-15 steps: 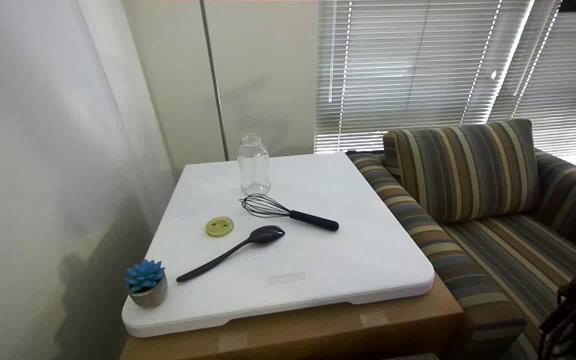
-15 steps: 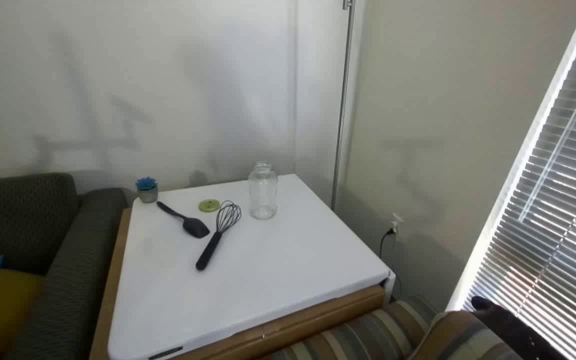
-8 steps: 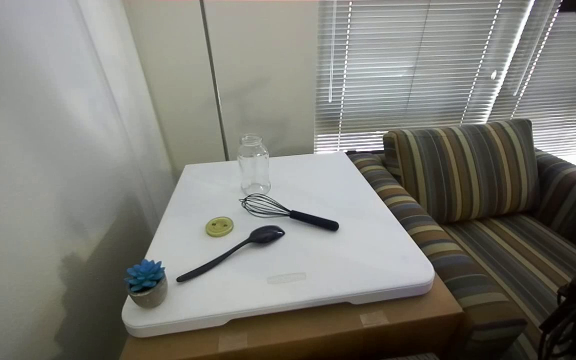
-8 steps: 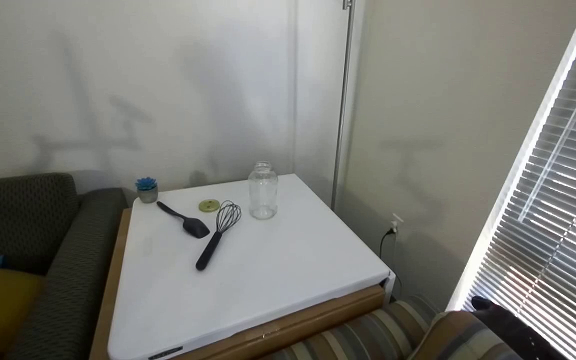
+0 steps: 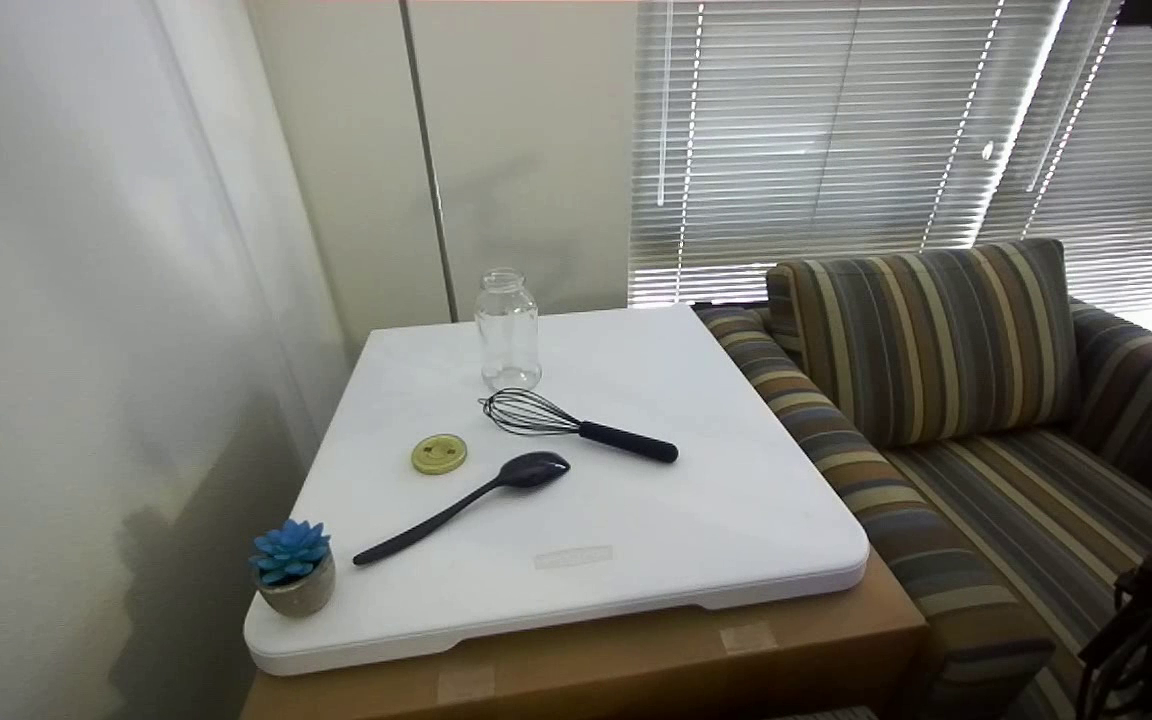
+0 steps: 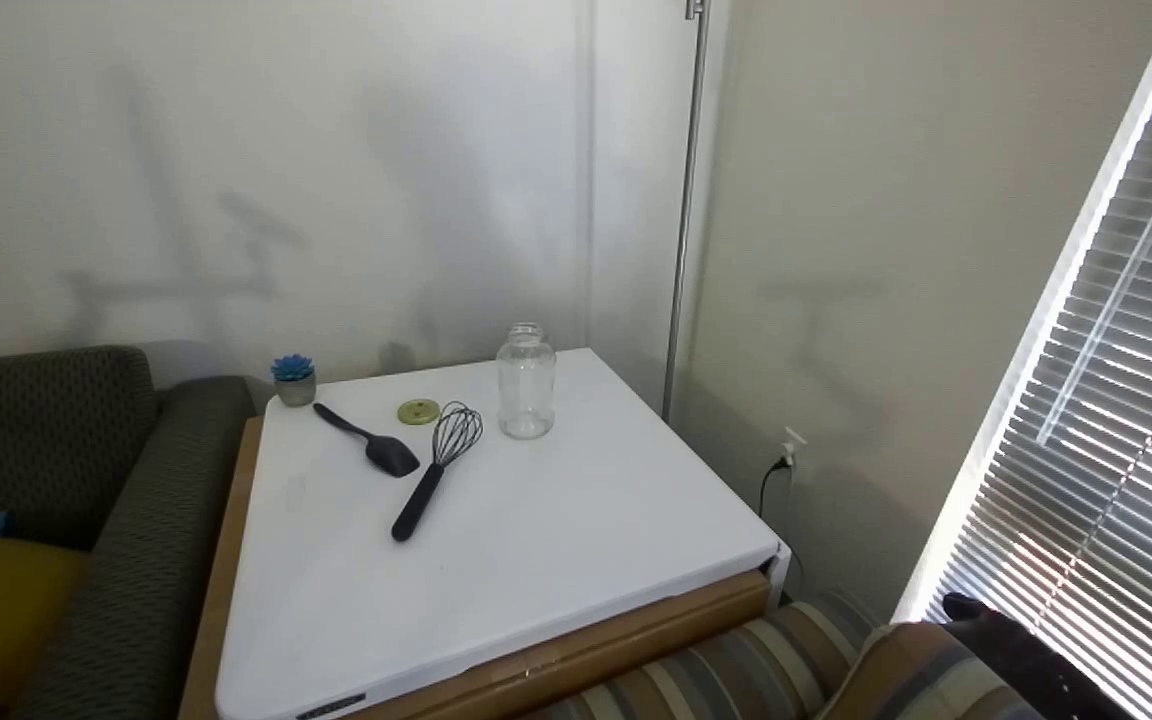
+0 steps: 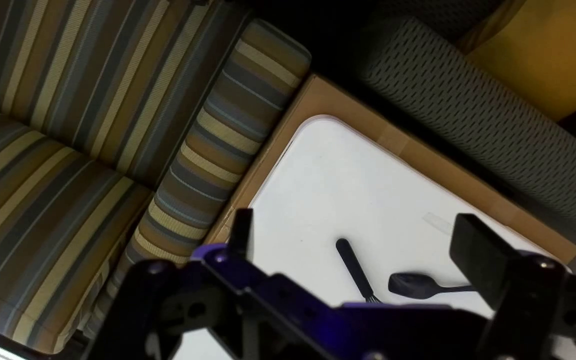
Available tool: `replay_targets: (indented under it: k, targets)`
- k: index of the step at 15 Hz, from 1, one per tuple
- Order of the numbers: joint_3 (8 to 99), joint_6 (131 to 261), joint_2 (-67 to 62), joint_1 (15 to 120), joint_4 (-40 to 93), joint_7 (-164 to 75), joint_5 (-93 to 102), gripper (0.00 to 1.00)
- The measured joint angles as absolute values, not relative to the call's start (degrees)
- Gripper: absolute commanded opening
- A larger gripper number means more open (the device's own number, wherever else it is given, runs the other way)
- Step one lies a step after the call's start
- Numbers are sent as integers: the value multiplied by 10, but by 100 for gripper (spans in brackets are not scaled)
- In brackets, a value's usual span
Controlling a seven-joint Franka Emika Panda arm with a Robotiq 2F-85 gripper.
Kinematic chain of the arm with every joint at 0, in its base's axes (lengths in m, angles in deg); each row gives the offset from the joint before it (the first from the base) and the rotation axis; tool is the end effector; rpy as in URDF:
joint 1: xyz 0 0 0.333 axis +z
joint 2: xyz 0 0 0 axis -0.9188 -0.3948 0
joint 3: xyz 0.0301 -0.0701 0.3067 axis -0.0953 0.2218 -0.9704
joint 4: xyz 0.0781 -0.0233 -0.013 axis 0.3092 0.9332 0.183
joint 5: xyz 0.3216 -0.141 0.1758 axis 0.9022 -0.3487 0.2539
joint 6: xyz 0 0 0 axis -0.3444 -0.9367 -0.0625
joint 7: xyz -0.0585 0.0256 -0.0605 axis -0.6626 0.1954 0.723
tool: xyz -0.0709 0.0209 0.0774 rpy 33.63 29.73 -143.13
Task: Move the bottle backwards
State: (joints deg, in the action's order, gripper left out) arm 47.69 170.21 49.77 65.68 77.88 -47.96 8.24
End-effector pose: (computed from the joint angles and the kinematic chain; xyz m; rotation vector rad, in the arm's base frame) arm 0.3629 0.0053 0.4928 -3.1398 0.0400 -0.0315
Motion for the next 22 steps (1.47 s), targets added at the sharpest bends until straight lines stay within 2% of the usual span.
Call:
replay_targets:
  k: [15, 22]
  targets:
    - [476, 1710, 490, 658, 766, -480, 82, 100]
    - [463, 1793, 397, 686, 711, -499, 82, 100]
